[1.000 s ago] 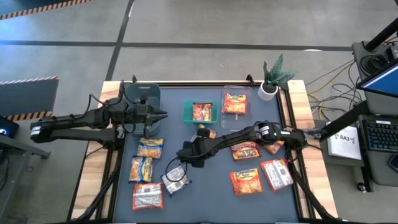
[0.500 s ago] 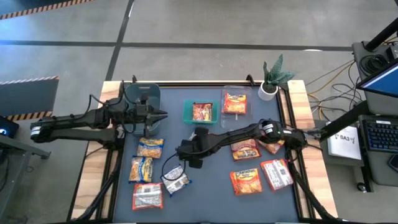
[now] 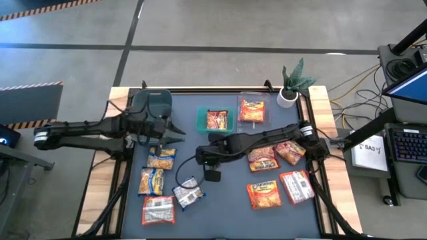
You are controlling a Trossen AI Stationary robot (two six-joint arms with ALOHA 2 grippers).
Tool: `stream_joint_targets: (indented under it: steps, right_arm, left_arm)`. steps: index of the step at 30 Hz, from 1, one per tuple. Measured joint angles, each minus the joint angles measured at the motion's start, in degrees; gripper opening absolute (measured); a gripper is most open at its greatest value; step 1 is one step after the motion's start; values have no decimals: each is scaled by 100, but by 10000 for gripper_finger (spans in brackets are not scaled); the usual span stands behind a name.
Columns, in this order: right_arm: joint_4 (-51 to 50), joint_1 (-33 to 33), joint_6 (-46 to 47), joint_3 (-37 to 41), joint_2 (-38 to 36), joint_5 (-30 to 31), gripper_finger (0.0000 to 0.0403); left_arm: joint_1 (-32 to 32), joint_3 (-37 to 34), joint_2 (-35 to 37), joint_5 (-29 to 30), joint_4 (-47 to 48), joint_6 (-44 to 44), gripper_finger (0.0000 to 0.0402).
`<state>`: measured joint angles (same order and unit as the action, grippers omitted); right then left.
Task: Sort Maruchan noodles
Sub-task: Put the blue noodle pack into the dark blue bin
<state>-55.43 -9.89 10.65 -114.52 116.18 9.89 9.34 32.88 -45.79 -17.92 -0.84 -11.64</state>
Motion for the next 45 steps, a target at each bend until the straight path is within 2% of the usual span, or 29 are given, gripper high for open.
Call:
stream_joint_targets:
  steps: [3, 6, 8, 10, 16, 26, 30, 34, 39, 45]
  right_arm:
    - [351, 1, -11, 389, -320, 9, 8]
    - [926, 3, -6, 944, -658, 14, 8]
    - [1329, 4, 3, 1340, -898, 16, 8]
    - [1714, 4, 1, 1679, -1124, 17, 8]
    - [2484, 17, 7, 2373, -1527, 43, 8]
    - [2375, 13, 258, 2692, -1570, 13, 8]
    - [2174, -11, 644, 2824, -1591, -170, 8]
    - [2073, -70, 995, 3056, -1619, -539, 8]
    - [2147, -241, 1192, 3469, -1631, -584, 8]
    - [2974, -423, 1419, 4126, -1631, -561, 8]
  left_arm:
    - [-47, -2, -276, -358, 23, -125, 143]
    - [-88, -4, -565, -999, 52, -459, 178]
    - [-96, -19, -738, -1475, 44, -676, 194]
    - [-98, -28, -913, -1666, 29, -779, 204]
    - [-96, -37, -1693, -1349, -503, -611, 208]
    - [-112, 16, -2485, -1350, -618, -536, 208]
    - [-290, 9, -2645, -1243, -621, -56, 202]
    - [-743, -28, -2878, -588, -738, 429, 190]
    - [-1195, 29, -3230, 323, -970, 530, 178]
    - [-1176, 116, -3832, 403, -1714, 724, 173]
